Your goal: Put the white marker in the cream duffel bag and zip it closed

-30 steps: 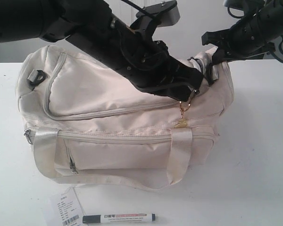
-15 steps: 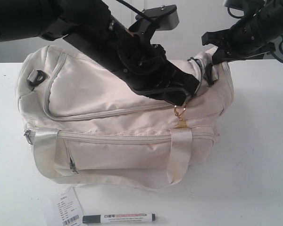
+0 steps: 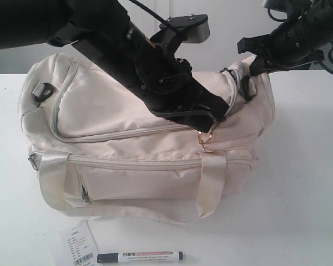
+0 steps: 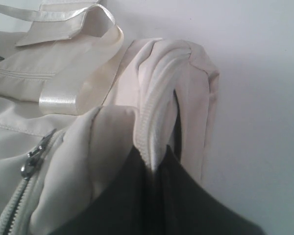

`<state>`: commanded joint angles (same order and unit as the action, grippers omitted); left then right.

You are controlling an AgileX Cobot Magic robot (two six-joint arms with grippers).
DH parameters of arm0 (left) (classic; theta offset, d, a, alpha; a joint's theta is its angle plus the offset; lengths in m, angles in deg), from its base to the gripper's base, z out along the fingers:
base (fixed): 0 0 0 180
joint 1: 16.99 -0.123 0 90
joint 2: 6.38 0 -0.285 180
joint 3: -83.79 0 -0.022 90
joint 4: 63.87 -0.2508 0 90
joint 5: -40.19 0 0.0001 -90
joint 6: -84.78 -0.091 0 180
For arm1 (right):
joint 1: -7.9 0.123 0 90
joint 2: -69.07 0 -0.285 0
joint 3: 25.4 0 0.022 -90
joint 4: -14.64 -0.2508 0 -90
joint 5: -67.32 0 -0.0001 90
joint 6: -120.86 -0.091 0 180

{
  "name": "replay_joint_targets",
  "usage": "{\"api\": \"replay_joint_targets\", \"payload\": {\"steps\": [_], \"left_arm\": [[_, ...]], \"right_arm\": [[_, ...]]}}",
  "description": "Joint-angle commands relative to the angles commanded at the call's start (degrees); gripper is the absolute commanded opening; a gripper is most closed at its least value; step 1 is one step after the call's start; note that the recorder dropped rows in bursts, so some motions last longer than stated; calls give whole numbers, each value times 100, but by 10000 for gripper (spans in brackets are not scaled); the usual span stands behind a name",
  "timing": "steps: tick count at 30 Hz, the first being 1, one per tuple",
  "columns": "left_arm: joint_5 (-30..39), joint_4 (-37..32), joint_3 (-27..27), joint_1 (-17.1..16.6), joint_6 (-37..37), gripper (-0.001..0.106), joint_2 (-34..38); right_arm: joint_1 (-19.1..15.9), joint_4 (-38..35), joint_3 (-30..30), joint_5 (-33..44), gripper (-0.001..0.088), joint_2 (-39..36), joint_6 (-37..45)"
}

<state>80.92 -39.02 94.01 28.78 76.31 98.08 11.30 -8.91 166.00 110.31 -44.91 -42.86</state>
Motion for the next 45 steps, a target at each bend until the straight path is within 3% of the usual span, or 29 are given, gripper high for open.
{"api": "replay_joint_targets", "payload": {"steps": [25,28,35,45], "left_arm": [[96,-267,0,0,114,0,0],[-21,-281,0,0,114,0,0],[-256,-281,0,0,127,0,0],[-364,-325,0,0,103,0,0]], "right_arm": [[0,0,0,65,3,0,-65],[0,0,0,65,73,0,-65],[0,12,12,161,379,76,-150],[0,248,149,1001,406,784,-414]]}}
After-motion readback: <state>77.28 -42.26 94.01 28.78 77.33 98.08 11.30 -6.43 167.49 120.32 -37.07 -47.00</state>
